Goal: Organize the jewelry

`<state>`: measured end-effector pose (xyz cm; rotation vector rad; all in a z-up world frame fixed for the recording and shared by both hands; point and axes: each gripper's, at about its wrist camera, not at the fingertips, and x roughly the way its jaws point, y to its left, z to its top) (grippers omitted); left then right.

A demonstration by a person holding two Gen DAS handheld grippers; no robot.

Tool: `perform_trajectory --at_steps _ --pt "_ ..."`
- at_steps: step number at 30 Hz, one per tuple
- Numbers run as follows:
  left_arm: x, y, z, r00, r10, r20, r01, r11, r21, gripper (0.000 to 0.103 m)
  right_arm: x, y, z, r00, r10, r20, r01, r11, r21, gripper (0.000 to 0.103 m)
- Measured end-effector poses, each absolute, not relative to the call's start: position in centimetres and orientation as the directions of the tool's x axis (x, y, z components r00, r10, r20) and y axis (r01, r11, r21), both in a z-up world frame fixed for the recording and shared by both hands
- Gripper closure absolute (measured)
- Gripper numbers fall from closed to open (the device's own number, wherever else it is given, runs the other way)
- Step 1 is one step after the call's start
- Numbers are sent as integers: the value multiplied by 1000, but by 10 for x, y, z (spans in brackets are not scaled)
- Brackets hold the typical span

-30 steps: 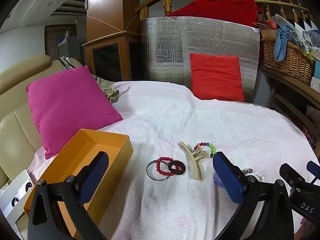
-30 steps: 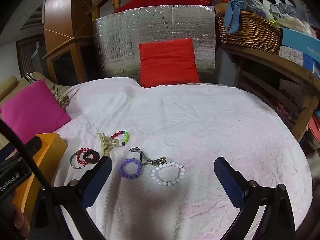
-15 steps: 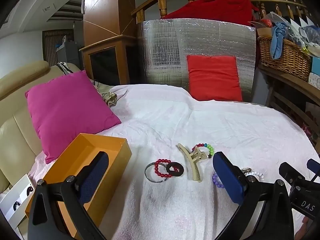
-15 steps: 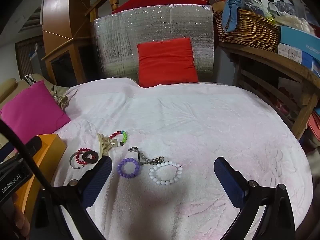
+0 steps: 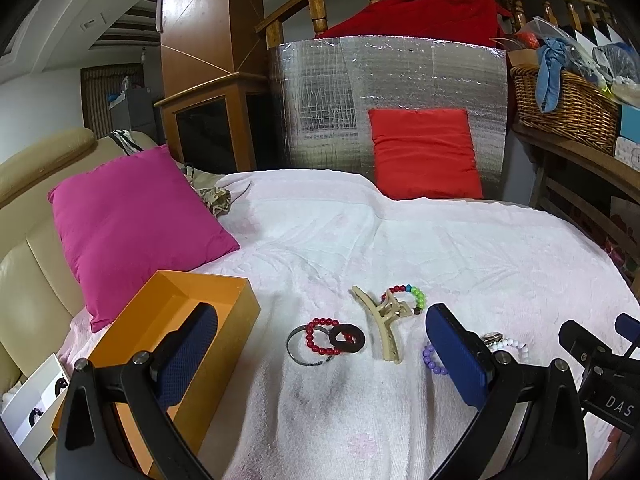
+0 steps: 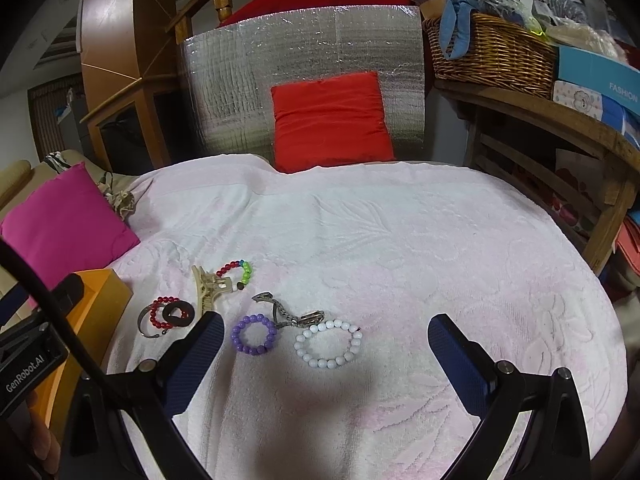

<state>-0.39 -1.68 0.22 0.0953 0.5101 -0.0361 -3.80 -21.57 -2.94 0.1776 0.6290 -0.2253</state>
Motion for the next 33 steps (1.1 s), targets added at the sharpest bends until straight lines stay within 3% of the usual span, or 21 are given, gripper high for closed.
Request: perform_trajectory --at_steps 33 --pt "7 -18 -12 855 -12 -518 73 993 98 0 -28 -214 -41 767 -143 -625 265 958 107 0"
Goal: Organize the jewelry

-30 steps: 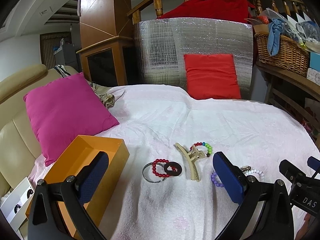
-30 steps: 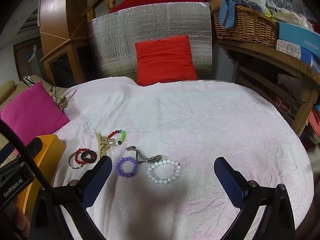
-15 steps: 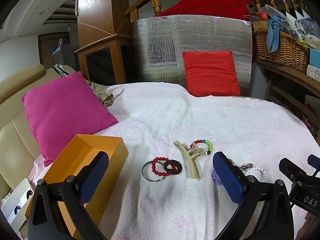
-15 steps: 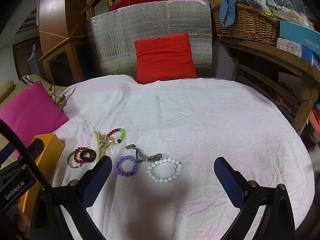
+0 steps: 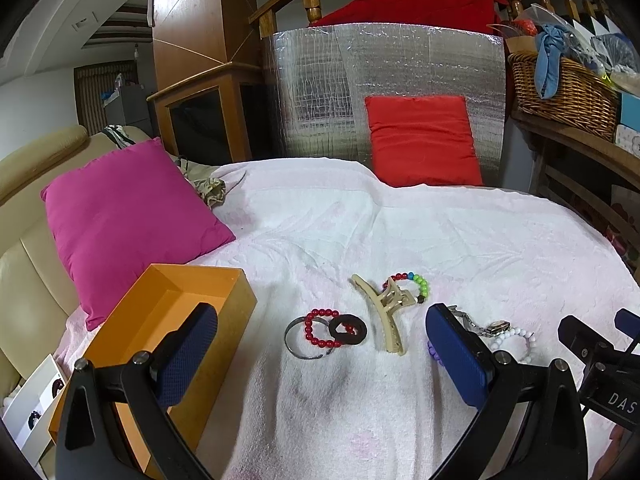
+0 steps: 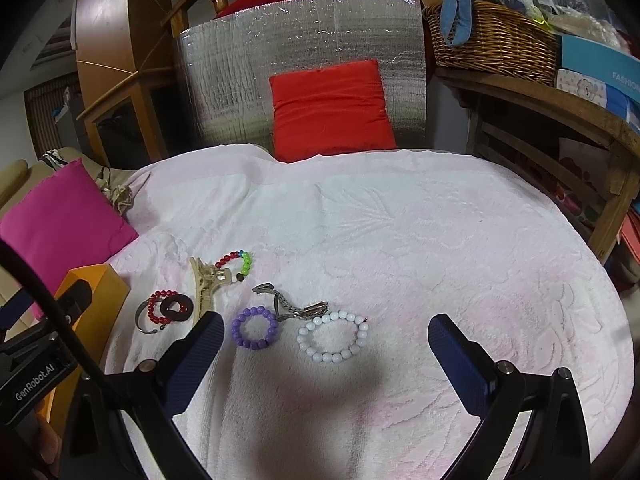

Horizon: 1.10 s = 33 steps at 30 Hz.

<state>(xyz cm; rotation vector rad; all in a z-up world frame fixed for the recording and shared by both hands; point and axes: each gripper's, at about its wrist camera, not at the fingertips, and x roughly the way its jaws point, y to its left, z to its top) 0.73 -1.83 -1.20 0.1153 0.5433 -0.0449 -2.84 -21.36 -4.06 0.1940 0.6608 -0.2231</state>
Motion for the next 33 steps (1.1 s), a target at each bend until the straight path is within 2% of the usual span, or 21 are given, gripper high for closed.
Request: perform_trajectory --at_steps 33 --pt "15 -10 -21 838 7 -546 62 992 109 0 -25 -210 -46 759 -127 -639 260 958 118 0"
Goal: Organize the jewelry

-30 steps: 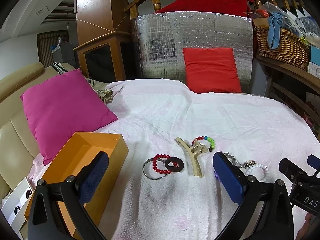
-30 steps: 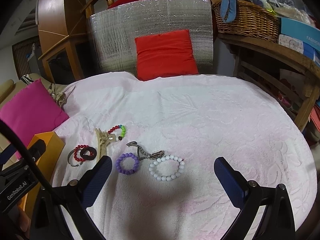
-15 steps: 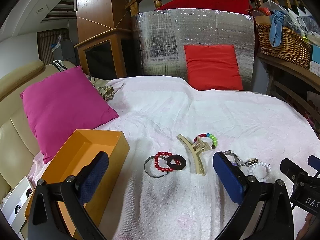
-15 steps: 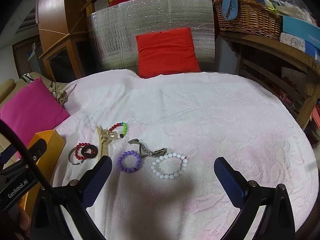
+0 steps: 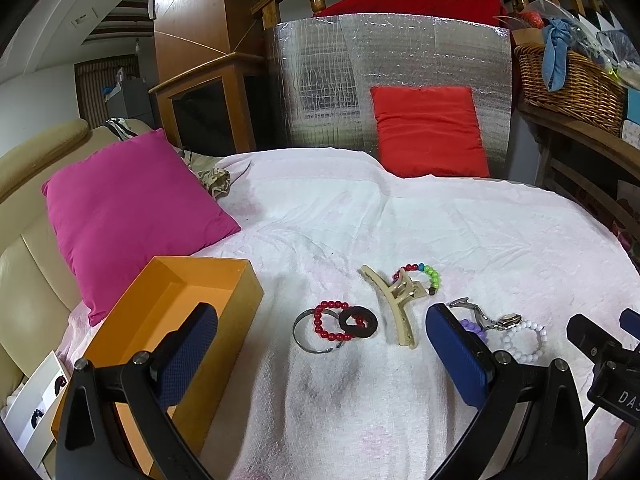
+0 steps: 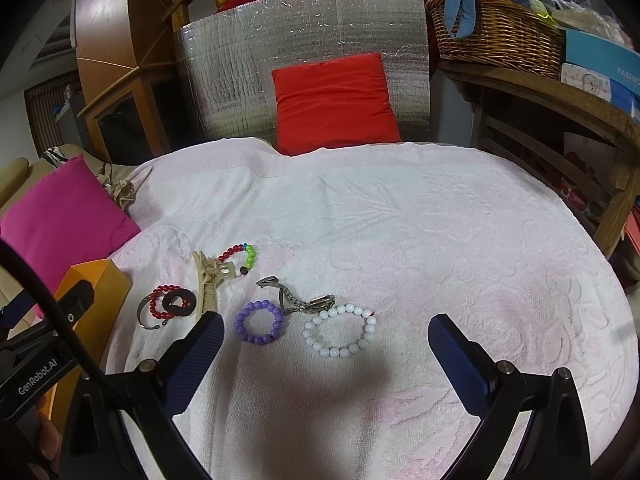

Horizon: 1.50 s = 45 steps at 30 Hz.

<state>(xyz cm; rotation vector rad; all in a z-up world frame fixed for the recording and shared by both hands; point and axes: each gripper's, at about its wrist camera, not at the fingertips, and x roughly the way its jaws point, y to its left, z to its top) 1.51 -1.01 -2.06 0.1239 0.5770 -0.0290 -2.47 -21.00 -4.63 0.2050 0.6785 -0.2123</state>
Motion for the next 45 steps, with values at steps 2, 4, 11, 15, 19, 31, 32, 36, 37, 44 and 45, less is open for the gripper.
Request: perform_trajectory --at_steps 2,4,11,15,19,31,32,36,37,44,45 --pt "16 -9 -22 835 8 -550 63 992 110 0 -24 -210 -47 758 -127 -639 260 958 118 0" --pt "19 -7 -24 829 11 -559 64 991 114 0 -24 -213 -47 758 -128 -639 261 958 118 0" --pt "49 16 -49 753 29 -657 41 995 92 0 -13 -242 -51 747 -51 -663 249 946 208 0" --pt "62 22 -64 717 47 -696 36 994 105 0 8 -261 -68 707 113 -699 211 909 360 5" --pt "68 23 -74 692 38 -720 57 993 108 0 26 -275 -90 650 249 -718 218 844 490 27" --pt "66 -18 -85 645 -124 -754 250 967 55 33 50 -286 -130 515 164 -841 356 852 384 62" --pt "64 -24 -85 649 -132 -749 265 962 61 33 53 -285 -133 504 153 -850 357 860 366 62" --pt "62 -45 -87 639 -178 -749 325 944 52 33 61 -275 -139 477 50 -877 335 913 234 86" --pt "62 -48 -88 629 -191 -753 337 941 43 33 61 -273 -138 481 32 -876 324 922 211 92" --pt "65 -88 -99 569 -275 -775 428 904 -7 33 41 -287 -116 566 -50 -823 345 921 181 92" --pt "64 -95 -101 562 -288 -775 447 894 -8 33 38 -290 -113 575 -47 -817 351 916 193 92"
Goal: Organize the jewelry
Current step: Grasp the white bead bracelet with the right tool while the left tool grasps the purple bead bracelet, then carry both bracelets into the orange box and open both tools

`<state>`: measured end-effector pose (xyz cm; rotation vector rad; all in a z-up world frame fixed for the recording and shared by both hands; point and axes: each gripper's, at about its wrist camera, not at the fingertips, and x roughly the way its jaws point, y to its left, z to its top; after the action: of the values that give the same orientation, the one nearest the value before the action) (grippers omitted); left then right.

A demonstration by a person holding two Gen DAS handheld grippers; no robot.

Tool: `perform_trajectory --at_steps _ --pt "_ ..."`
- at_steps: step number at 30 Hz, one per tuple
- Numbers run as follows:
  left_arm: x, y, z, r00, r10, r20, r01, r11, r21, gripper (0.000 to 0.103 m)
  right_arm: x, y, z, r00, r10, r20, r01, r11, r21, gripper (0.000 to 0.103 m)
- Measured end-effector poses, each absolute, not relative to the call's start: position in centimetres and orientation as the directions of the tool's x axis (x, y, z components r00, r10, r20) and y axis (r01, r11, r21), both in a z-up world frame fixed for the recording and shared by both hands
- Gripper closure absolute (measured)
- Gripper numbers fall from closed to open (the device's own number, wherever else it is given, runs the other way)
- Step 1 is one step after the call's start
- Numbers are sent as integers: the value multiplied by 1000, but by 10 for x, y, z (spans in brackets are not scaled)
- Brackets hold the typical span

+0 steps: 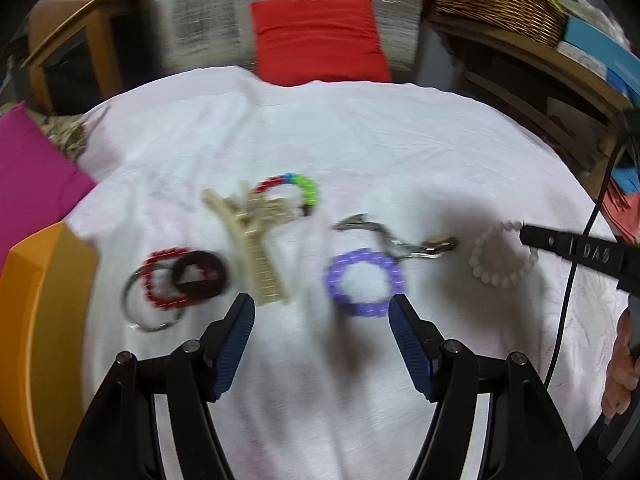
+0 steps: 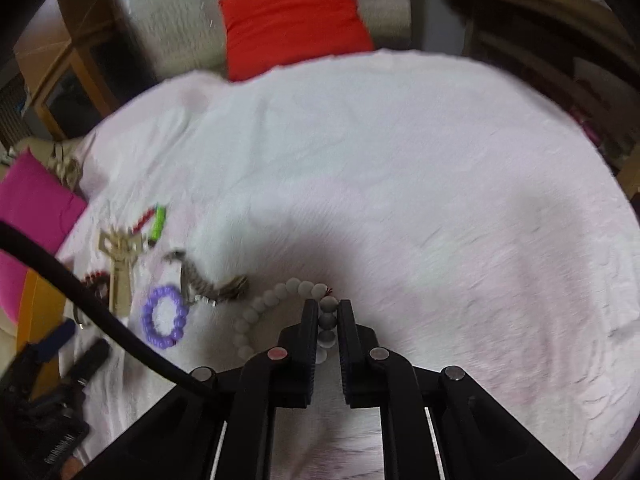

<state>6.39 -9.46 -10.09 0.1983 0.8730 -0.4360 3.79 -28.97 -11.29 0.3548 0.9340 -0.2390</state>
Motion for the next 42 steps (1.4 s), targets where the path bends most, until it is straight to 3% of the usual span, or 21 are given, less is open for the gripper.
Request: perform_trajectory --at_steps 10,13,17,19,20,26,34,42 --pt "70 -130 -119 497 -332 -802 515 857 -35 36 26 -316 -110 595 23 -803 390 866 313 92" --pt "74 -135 -124 486 -336 -807 532 846 -32 61 22 -320 -108 600 27 -800 392 862 323 92" --pt "79 -138 -130 467 -341 -816 540 840 -42 69 22 -318 -110 598 36 -800 386 863 327 92" --pt "80 -139 -131 457 -355 -816 551 833 -53 78 22 -317 -109 601 41 -798 379 865 329 92" --pt "80 -138 -130 448 -366 -816 554 830 -69 91 22 -315 -108 604 39 -796 375 867 328 92" --pt "76 -129 -123 424 -404 -811 566 817 -112 94 18 -310 -97 653 41 -756 346 872 346 92" --pt "53 -95 -86 488 -462 -741 548 823 -152 94 13 -283 -73 733 68 -676 249 899 361 92" --pt "34 -32 -40 584 -492 -646 500 845 -193 94 8 -248 -51 788 205 -581 106 884 456 92"
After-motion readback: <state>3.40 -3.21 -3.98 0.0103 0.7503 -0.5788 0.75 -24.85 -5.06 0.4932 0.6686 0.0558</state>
